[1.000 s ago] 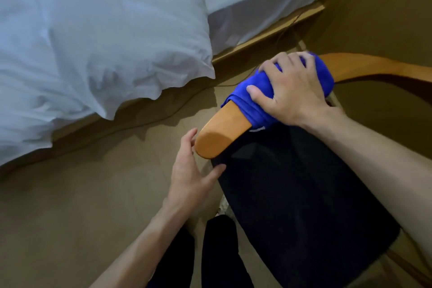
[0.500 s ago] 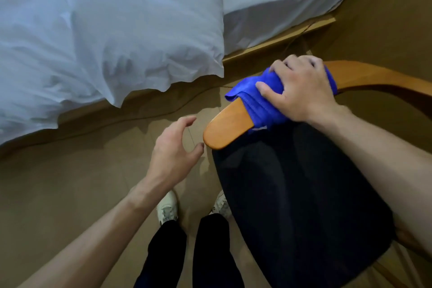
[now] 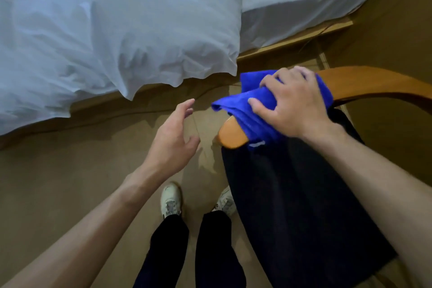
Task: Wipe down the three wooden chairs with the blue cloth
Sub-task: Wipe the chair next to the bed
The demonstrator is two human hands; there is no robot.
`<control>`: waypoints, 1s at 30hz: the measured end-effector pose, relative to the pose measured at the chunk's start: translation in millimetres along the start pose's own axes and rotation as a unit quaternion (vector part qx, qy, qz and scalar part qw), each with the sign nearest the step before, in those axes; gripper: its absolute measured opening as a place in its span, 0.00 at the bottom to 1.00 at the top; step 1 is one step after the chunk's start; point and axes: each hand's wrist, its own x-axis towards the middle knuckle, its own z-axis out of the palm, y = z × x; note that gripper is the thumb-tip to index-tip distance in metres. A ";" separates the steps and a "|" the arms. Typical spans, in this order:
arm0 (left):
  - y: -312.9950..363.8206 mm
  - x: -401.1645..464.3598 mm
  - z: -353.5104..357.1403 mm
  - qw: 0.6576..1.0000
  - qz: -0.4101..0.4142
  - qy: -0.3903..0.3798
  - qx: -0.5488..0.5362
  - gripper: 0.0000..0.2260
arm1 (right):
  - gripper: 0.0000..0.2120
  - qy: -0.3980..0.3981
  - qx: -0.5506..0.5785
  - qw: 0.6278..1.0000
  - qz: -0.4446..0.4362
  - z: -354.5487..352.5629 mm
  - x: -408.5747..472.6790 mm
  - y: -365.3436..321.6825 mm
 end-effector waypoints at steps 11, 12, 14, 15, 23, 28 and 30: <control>13.0 10.8 -0.2 0.994 -0.044 0.064 -0.075 0.19 | 0.22 -0.018 0.049 0.996 -0.075 3.7 -24.7 -82.7; 12.8 10.7 2.1 0.994 -0.050 0.067 -0.073 0.19 | 0.23 -0.022 0.052 0.994 -0.091 2.4 -21.2 -72.1; 14.2 11.5 7.9 0.995 -0.047 0.068 -0.063 0.19 | 0.25 -0.016 0.036 0.997 -0.071 0.8 -10.1 -36.5; 16.2 11.9 11.0 0.997 -0.034 0.058 -0.050 0.19 | 0.25 -0.006 0.022 0.999 -0.026 0.3 -5.6 -13.2; 46.3 20.2 18.7 0.997 0.058 0.039 -0.035 0.21 | 0.27 -0.036 -0.032 0.997 0.056 -9.9 3.9 0.6; 54.7 18.5 27.8 0.994 0.016 0.076 -0.074 0.23 | 0.27 -0.065 0.054 0.989 -0.120 2.8 -22.7 -78.5; 58.6 18.8 32.7 0.995 0.022 0.068 -0.066 0.24 | 0.26 -0.048 0.082 0.987 -0.130 5.8 -22.1 -67.1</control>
